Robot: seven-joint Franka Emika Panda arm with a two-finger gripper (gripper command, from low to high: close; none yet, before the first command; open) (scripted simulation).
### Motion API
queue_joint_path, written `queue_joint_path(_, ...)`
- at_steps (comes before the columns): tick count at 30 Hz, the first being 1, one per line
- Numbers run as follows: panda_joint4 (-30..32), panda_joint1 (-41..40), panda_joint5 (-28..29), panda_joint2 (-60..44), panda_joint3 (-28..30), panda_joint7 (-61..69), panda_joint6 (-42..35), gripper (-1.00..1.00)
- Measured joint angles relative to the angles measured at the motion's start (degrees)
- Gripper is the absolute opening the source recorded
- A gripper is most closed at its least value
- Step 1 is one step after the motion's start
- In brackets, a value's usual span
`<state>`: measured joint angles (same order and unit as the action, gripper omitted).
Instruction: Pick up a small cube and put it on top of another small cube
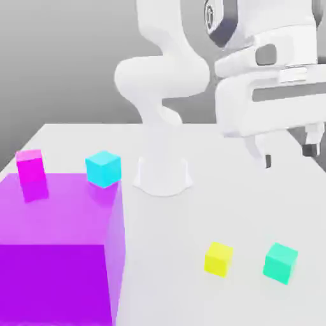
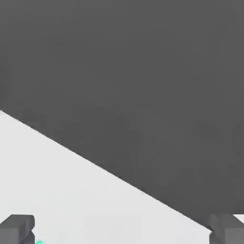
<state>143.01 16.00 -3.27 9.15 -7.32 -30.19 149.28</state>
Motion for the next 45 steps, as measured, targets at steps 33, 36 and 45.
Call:
queue_joint_path(33,14.2,2.2,5.3,-6.4,2.4,17.9,5.3,-1.00)
queue_joint_path(36,17.9,1.8,3.2,-2.0,5.1,26.1,4.5,-1.00)
queue_joint_path(45,18.2,1.5,3.4,-13.1,5.8,27.4,15.9,1.00)
